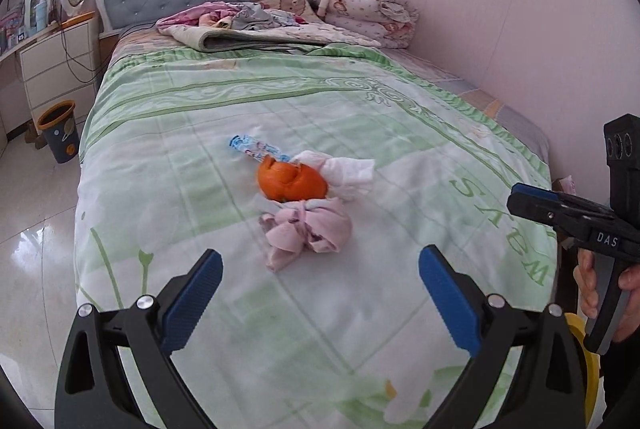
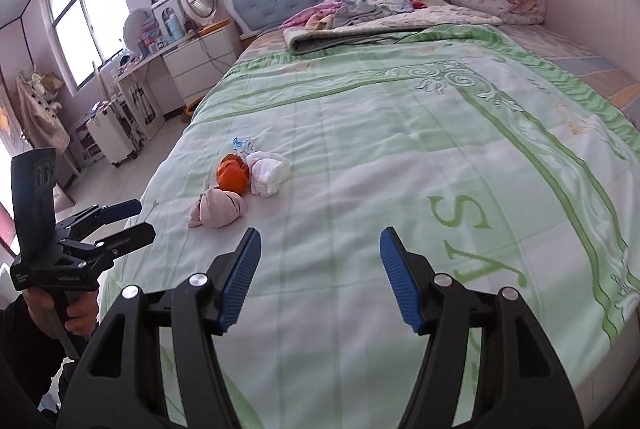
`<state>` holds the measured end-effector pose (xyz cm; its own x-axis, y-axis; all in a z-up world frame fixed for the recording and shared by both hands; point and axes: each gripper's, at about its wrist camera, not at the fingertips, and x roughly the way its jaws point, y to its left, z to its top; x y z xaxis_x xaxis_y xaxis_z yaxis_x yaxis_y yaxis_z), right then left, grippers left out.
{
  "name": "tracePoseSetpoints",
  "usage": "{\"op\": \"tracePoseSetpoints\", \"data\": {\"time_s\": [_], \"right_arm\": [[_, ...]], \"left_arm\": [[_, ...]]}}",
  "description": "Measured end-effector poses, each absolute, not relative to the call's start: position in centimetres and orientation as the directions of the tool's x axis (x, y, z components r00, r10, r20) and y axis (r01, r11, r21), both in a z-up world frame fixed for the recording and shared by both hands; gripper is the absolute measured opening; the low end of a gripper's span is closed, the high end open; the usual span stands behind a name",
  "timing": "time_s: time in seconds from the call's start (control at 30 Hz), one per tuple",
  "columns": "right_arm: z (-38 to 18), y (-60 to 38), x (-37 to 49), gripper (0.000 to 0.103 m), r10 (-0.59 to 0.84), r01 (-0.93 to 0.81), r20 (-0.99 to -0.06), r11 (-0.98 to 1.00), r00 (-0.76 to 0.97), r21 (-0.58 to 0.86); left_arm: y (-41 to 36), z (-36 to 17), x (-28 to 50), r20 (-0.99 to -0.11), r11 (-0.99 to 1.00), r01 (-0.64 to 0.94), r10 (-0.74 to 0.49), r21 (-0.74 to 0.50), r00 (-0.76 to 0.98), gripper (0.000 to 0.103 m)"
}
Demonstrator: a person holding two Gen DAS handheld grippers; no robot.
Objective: Collect trash
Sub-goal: 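Move both grippers back toward the tissue bundles and orange peel, then grasp the white tissue bundle with the right gripper while the left gripper grasps the pink tissue bundle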
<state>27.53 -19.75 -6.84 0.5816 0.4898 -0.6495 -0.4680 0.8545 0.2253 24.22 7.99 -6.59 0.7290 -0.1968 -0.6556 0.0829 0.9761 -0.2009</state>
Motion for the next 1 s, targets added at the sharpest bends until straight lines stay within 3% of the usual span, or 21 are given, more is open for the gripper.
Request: {"op": "tracePoseSetpoints", "data": {"time_s": [0.47,0.63,0.73,0.9,1.0], "right_arm": [[-9.5,-9.9,38.5,0.059,0.543,-0.572,-0.732,0.779,0.412,0.256],[-10.7,-8.2,40.4,0.053,0.540,-0.568,-0.754,0.776,0.375,0.273],[-11.4,-7.6,40.7,0.047,0.542,-0.572,-0.764,0.770,0.352,0.282],[-12.7,-6.7,40.8,0.042,0.527,-0.571,-0.785,0.771,0.325,0.281],[-13.1,-6.5,40.9,0.035,0.524,-0.562,-0.787,0.777,0.326,0.284]], "left_arm": [[9.7,-9.8,29.5,-0.703,0.967,0.035,-0.207,-0.251,0.681,0.095],[9.7,-10.5,30.0,-0.701,0.954,0.042,-0.248,-0.297,0.669,0.091],[9.7,-10.9,30.1,-0.690,0.943,0.064,-0.285,-0.328,0.665,0.080],[9.2,-11.0,29.8,-0.663,0.921,0.120,-0.354,-0.372,0.660,0.047],[8.6,-10.9,29.6,-0.657,0.921,0.145,-0.363,-0.362,0.661,0.037]]}}
